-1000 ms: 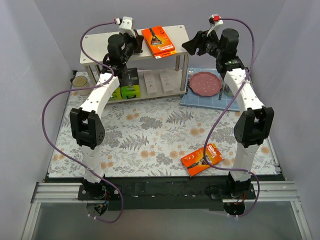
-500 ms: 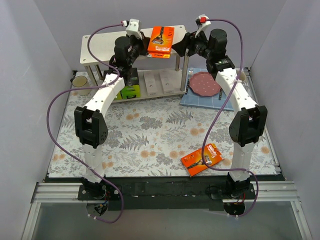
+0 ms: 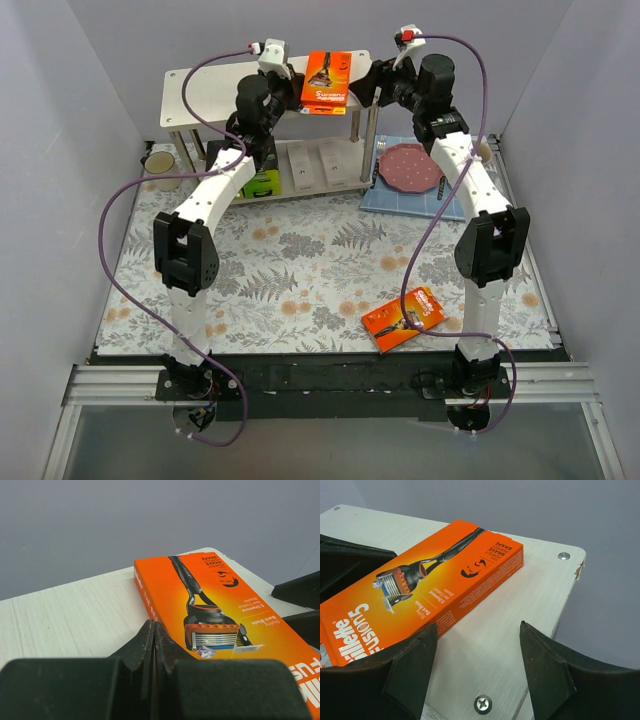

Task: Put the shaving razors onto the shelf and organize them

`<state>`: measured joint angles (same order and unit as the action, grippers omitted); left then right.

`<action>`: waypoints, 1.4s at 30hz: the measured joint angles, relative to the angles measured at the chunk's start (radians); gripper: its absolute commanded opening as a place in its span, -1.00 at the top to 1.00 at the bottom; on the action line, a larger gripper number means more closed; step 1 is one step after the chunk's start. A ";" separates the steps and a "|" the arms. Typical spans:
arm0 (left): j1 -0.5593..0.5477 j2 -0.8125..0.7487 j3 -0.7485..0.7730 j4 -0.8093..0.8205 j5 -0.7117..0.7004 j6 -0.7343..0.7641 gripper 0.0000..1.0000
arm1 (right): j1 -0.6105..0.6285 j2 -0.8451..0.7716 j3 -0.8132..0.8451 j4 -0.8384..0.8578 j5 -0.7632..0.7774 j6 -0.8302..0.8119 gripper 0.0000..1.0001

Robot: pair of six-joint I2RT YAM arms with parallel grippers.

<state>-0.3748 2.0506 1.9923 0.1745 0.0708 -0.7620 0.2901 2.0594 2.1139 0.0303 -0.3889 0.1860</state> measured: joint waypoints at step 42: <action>-0.094 -0.097 -0.179 0.131 -0.317 0.103 0.77 | -0.020 0.120 0.122 0.039 0.107 -0.031 -0.59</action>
<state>-0.4686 1.9541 1.8130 0.3054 -0.2459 -0.6586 0.2703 2.1792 2.2360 0.0689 -0.2821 0.1547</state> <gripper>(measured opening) 0.022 0.787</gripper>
